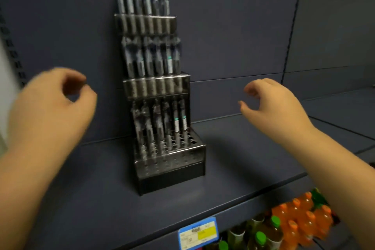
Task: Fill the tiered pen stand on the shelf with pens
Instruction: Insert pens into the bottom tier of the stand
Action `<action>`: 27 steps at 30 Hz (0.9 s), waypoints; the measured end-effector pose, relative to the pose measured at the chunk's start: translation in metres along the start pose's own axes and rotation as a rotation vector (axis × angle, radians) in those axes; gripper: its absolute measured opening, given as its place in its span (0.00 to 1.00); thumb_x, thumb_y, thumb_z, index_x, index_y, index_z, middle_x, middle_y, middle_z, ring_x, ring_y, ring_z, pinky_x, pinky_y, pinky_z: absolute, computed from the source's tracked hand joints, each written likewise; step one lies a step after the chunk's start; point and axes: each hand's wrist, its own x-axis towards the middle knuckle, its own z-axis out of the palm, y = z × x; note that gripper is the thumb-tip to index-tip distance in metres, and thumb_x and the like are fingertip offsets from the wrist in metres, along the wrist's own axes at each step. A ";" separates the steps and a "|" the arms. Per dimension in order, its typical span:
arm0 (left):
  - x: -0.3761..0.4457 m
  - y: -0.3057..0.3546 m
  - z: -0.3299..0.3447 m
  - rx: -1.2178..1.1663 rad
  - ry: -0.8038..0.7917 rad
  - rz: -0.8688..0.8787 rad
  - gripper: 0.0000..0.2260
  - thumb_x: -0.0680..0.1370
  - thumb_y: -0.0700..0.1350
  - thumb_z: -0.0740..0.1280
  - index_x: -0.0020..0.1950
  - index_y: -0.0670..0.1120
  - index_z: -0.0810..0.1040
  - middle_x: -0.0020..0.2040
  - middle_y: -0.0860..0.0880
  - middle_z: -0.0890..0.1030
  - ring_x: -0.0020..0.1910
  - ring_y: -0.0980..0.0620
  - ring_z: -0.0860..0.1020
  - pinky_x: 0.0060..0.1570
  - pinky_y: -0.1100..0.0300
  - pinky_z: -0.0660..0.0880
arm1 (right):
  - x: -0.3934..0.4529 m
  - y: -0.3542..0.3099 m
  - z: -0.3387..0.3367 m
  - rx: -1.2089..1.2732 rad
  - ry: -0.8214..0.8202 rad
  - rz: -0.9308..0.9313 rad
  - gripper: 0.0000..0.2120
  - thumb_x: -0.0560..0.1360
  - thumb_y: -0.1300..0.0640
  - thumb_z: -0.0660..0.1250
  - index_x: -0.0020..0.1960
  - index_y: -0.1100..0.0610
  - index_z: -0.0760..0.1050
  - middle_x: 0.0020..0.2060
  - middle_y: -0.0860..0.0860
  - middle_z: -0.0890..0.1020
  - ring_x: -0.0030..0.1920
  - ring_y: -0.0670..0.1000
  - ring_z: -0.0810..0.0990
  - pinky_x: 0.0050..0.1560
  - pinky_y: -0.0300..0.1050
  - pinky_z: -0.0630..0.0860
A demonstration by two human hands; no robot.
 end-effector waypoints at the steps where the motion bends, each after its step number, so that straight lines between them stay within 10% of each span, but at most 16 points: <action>1: 0.005 0.022 -0.001 -0.027 0.043 0.052 0.08 0.74 0.58 0.61 0.52 0.67 0.74 0.46 0.54 0.79 0.52 0.45 0.80 0.57 0.40 0.77 | 0.002 0.016 -0.005 -0.021 0.000 0.014 0.15 0.77 0.50 0.70 0.60 0.56 0.77 0.53 0.50 0.79 0.54 0.53 0.78 0.53 0.48 0.75; 9: -0.033 0.227 0.091 0.023 -0.370 0.473 0.21 0.73 0.59 0.60 0.62 0.51 0.77 0.57 0.48 0.80 0.57 0.44 0.78 0.59 0.47 0.76 | -0.011 0.159 -0.054 -0.204 -0.131 0.160 0.13 0.77 0.53 0.69 0.59 0.57 0.77 0.54 0.54 0.78 0.55 0.58 0.78 0.51 0.51 0.76; 16: -0.100 0.334 0.242 0.030 -0.784 0.499 0.21 0.77 0.55 0.64 0.69 0.52 0.73 0.63 0.51 0.77 0.64 0.47 0.73 0.61 0.49 0.74 | -0.047 0.296 -0.109 -0.292 -0.250 0.293 0.17 0.78 0.49 0.68 0.64 0.54 0.75 0.59 0.52 0.77 0.59 0.56 0.77 0.55 0.51 0.77; 27: -0.150 0.513 0.399 -0.085 -1.009 0.524 0.22 0.79 0.52 0.64 0.73 0.50 0.70 0.69 0.49 0.73 0.63 0.48 0.75 0.59 0.50 0.75 | -0.055 0.513 -0.179 -0.367 -0.298 0.527 0.11 0.78 0.52 0.67 0.59 0.54 0.75 0.54 0.54 0.76 0.55 0.57 0.77 0.48 0.47 0.72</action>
